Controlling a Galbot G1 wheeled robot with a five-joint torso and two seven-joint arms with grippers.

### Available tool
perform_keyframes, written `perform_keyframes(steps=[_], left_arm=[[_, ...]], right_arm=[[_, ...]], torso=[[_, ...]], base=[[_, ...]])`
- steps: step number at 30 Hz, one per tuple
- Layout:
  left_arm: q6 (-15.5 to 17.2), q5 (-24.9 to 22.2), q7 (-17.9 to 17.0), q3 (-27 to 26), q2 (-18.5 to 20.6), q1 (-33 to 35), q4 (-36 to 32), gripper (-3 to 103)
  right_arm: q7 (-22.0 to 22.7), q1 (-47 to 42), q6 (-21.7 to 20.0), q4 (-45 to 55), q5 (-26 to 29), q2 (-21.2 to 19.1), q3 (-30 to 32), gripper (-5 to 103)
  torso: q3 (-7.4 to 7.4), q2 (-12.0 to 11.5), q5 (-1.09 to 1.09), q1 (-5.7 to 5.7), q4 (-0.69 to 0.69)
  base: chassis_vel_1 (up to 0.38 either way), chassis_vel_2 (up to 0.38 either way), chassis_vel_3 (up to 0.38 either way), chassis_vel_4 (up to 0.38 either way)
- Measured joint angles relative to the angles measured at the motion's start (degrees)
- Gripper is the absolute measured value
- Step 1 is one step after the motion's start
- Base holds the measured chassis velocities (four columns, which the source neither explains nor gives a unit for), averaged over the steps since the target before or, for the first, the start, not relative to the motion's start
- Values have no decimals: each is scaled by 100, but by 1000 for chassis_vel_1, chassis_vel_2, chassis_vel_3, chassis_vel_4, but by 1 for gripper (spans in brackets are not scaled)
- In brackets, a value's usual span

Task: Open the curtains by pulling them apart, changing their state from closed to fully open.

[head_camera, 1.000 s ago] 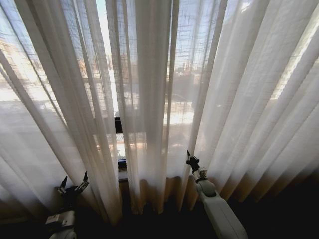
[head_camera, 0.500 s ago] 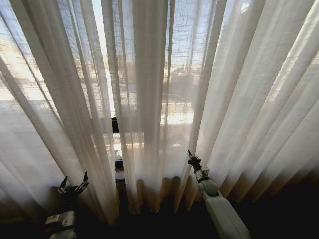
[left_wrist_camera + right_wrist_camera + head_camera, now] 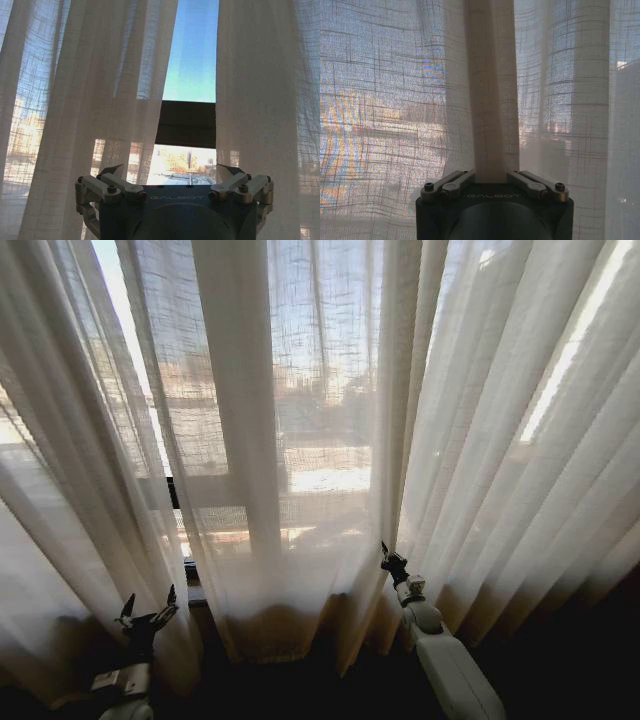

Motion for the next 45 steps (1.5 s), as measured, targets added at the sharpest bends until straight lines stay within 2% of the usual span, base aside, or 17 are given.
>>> perform_keyframes(steps=[45], left_arm=[[0, 0, 0, 0, 0, 0, 0, 100]], right_arm=[[-304, -93, 70, -51, 97, -89, 156, 0]], torso=[[1, 0, 0, 1, 0]], base=[[-356, -357, 359, 354]])
